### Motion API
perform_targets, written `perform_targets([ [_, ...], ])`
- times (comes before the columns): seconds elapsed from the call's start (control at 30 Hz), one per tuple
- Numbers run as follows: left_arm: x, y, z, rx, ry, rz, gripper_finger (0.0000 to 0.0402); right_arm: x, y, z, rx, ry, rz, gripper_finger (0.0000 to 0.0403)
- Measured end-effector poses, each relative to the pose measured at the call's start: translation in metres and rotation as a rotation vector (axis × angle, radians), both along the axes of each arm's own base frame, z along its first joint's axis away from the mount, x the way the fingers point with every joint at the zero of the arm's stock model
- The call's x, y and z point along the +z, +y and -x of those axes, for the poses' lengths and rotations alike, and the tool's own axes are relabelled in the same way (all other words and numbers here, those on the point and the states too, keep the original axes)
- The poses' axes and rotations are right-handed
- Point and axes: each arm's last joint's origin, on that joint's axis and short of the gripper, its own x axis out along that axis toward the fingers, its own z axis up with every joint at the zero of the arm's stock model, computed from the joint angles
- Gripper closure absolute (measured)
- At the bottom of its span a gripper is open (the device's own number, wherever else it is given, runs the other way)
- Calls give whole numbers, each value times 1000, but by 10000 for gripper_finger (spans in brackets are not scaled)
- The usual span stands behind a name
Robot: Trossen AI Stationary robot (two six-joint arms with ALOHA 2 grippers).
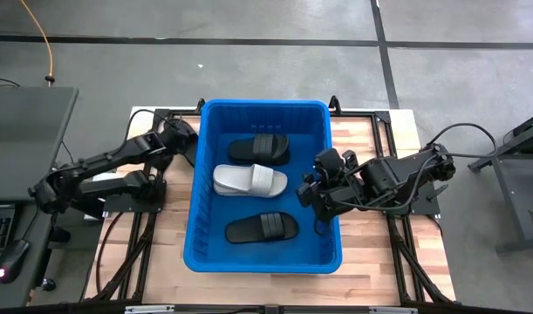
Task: Pick and place slides into bin
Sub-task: Put the black slide into the blue bin
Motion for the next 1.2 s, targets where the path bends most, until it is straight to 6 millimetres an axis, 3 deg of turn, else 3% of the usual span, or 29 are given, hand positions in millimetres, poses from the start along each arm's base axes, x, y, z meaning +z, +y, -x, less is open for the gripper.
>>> perform_targets([
  [0.17,-6,7,-7,-2,-165,-56,87,1,-1,0,-19,-18,45,201],
  [0.5,-31,4,-2,134,-250,-95,87,2,-4,1,-38,-17,106,201],
  [0.67,-31,9,-5,186,-339,-220,87,0,-11,1,-29,41,133,203],
  [0.97,-26,12,-3,290,-318,-344,87,-1,-30,-4,-21,121,105,203],
  [1.2,-28,10,4,374,-182,-406,87,-1,-36,-7,-22,132,100,203],
])
